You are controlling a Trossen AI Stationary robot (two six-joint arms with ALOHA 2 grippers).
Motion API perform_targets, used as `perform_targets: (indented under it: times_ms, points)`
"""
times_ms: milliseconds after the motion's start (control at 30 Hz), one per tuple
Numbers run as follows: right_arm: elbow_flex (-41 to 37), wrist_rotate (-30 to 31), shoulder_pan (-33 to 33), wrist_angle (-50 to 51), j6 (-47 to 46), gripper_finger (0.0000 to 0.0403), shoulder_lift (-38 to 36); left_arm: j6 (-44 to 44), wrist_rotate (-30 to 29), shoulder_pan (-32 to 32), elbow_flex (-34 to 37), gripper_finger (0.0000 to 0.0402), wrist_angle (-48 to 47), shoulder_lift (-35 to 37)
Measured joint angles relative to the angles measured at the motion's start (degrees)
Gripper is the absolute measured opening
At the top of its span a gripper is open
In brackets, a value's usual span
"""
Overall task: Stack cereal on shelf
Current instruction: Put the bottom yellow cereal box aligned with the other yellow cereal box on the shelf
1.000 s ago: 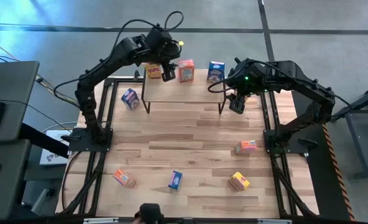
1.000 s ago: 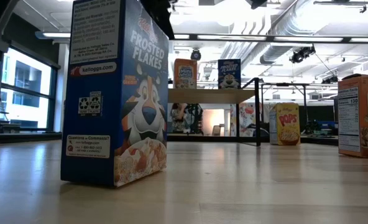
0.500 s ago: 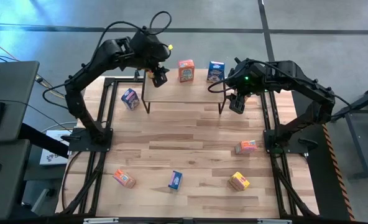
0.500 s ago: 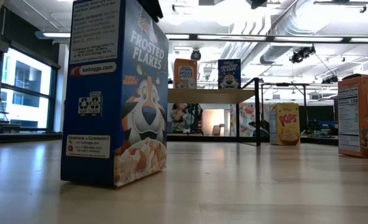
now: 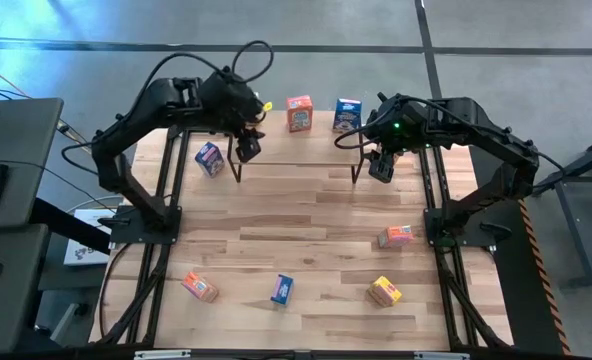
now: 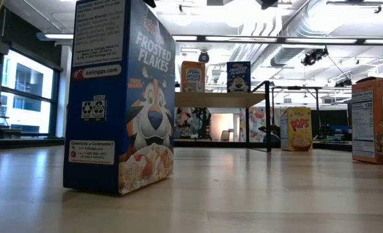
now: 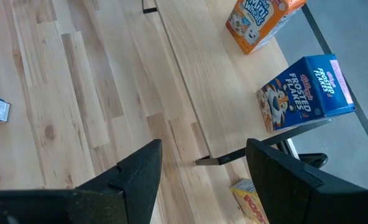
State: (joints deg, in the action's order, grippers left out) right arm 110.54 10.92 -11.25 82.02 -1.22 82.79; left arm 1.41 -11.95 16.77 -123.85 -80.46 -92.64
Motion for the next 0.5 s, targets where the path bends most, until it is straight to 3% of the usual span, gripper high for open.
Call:
perform_targets:
  times_ms: [233, 500]
  points:
    - [0.0, -0.2, 0.0, -0.8, 6.4, 0.0225, 0.0, 4.8, -1.9, -4.1, 0.0, 0.0212, -4.9, 0.8]
    - [0.0, -5.5, 0.0, -1.6, -2.9, 0.0225, 0.0, 8.1, -4.5, -9.6, 2.7, 0.0212, -6.4, 1.1]
